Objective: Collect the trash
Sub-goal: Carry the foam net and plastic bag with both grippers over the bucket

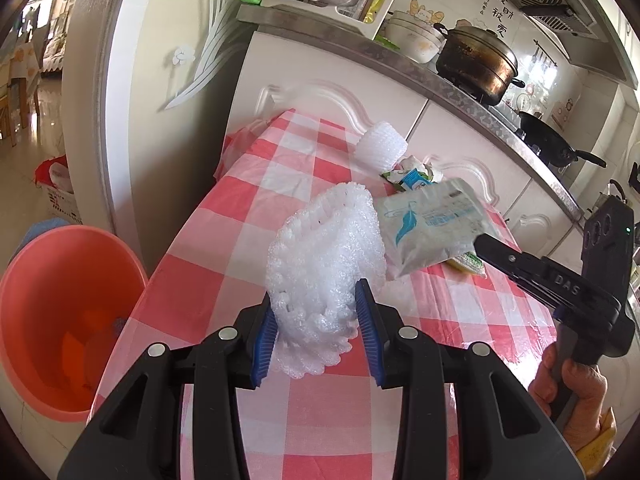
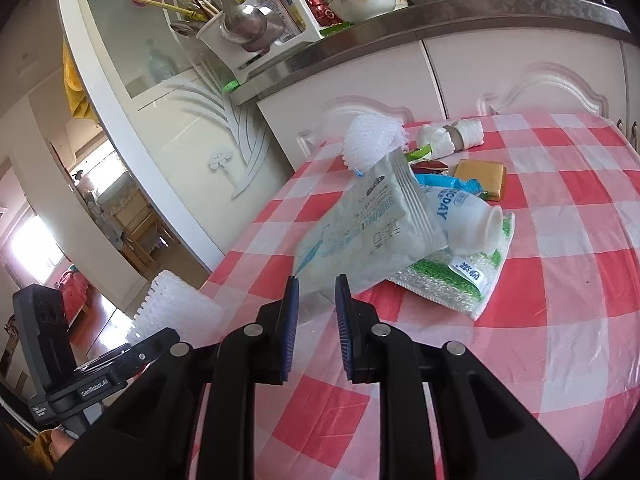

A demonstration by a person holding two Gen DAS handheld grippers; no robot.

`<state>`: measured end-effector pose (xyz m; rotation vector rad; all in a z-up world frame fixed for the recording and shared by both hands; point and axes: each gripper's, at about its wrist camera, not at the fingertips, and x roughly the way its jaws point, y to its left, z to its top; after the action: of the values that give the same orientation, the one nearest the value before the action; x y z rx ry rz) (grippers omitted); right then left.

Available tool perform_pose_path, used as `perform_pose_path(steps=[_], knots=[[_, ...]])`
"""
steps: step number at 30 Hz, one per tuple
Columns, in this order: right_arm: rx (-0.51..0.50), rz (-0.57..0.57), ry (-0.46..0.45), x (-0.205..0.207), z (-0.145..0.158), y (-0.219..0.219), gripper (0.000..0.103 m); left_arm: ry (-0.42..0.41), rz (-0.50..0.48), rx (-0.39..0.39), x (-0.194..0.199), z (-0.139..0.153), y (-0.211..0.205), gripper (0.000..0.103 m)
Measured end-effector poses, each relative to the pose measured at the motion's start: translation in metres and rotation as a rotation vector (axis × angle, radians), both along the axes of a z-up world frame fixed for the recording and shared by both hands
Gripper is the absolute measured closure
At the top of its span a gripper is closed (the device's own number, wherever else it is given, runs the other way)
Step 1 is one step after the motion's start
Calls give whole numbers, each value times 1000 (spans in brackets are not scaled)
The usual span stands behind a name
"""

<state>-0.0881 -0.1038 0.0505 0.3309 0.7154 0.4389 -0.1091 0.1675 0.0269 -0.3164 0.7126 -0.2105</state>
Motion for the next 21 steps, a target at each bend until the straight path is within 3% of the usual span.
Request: perform_pose_path(steps=[1,6,15,18,21], knots=[[0,-19,20,3,-3,1,68,0,0,1,0,0,0,64],[78,-77,113,8,-21,-6,53,0,-1,-7,-1,-2,3,64],[294,-91,202,37,-38,-6,51,9,-15,-17,1,-9,3,64],[306,-101,199,45,-39,-3,53,8,-11,-19,1,-9,5,64],[309,-126,192,48,-40,-2,78,8,-7,-25,2,-10,10,64]])
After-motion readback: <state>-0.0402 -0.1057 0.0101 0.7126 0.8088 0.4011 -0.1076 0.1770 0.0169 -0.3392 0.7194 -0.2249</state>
